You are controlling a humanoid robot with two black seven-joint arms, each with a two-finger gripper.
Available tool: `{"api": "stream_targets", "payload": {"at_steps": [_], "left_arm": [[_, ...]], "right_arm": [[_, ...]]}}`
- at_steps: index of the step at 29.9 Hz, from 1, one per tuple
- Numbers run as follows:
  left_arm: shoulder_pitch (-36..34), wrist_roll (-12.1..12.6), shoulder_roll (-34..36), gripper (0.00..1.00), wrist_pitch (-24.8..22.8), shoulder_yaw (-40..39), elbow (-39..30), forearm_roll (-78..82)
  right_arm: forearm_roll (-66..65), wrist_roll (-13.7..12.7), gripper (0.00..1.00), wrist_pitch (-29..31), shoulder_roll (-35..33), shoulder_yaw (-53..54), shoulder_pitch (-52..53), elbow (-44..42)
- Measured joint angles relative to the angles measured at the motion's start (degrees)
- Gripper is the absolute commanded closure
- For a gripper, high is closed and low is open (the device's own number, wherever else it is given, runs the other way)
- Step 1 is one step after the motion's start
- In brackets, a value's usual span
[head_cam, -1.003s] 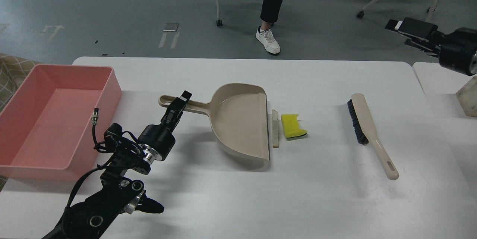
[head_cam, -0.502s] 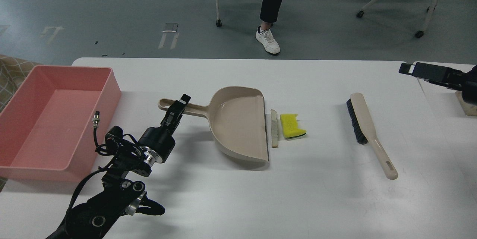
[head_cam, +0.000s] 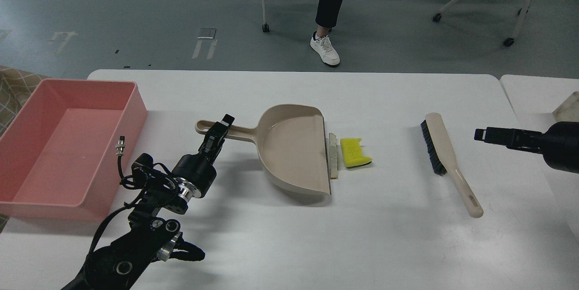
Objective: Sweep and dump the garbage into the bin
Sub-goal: 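Reach the right gripper to the wooden brush handle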
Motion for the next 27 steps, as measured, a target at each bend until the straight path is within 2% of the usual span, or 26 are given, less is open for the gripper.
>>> {"api": "stream_targets", "payload": {"at_steps": [4, 7, 9, 11, 16, 20, 27], "left_arm": [[-0.16, 0.00, -0.59, 0.92, 0.00, -0.01, 0.00, 0.00], [-0.16, 0.00, -0.88, 0.92, 0.00, 0.04, 0.00, 0.00], [-0.16, -0.01, -1.03, 0.92, 0.00, 0.06, 0.00, 0.00], [-0.10, -0.03, -1.17, 0.92, 0.00, 0.08, 0.00, 0.00], [0.07, -0.09, -1.21, 0.92, 0.00, 0.07, 0.00, 0.00], [0.08, -0.11, -1.21, 0.92, 0.00, 0.00, 0.00, 0.00], [0.14, -0.11, -1.25, 0.92, -0.01, -0.03, 0.00, -0.08]], "right_arm": [[0.04, -7.59, 0.30, -0.57, 0.34, -0.10, -0.75, 3.60], [0.07, -11.09, 0.35, -0.87, 0.45, -0.12, -1.10, 4.97], [0.07, -12.24, 0.39, -0.97, 0.47, -0.12, -1.45, 5.45], [0.07, -12.65, 0.43, -0.97, 0.51, -0.21, -1.74, 5.95], [0.08, -12.78, 0.43, -0.98, 0.72, -0.29, -3.27, 7.02], [0.07, -12.71, 0.35, -0.97, 2.54, -0.29, -4.40, 7.43], [-0.07, -13.18, 0.31, -0.97, 5.50, -0.06, -5.22, 7.38]]}}
